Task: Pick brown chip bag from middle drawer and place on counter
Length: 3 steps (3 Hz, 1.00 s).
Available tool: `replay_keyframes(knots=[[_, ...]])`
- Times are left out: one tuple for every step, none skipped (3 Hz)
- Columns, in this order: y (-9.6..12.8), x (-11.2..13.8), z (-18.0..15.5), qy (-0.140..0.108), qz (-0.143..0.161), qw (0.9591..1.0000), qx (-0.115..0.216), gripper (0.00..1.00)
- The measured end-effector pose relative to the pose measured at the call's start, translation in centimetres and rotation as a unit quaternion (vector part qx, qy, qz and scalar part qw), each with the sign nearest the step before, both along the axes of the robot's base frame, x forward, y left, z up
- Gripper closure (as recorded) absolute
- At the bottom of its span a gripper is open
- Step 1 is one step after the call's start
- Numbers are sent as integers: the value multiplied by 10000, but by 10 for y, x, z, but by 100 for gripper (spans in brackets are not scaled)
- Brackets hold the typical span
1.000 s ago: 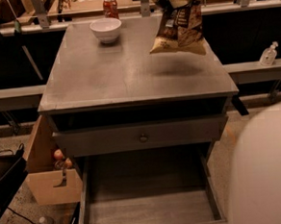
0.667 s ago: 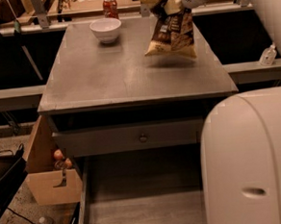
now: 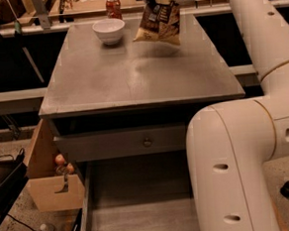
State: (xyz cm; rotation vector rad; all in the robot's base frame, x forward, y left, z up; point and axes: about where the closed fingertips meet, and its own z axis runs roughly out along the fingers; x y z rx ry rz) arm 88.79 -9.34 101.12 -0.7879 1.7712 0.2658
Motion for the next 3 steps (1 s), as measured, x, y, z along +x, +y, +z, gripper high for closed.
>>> replay_keyframes(knots=[[1, 0, 13, -116, -9, 9999, 5, 82], [4, 1, 9, -81, 12, 10000, 0, 58], [8, 3, 4, -54, 34, 10000, 0, 28]])
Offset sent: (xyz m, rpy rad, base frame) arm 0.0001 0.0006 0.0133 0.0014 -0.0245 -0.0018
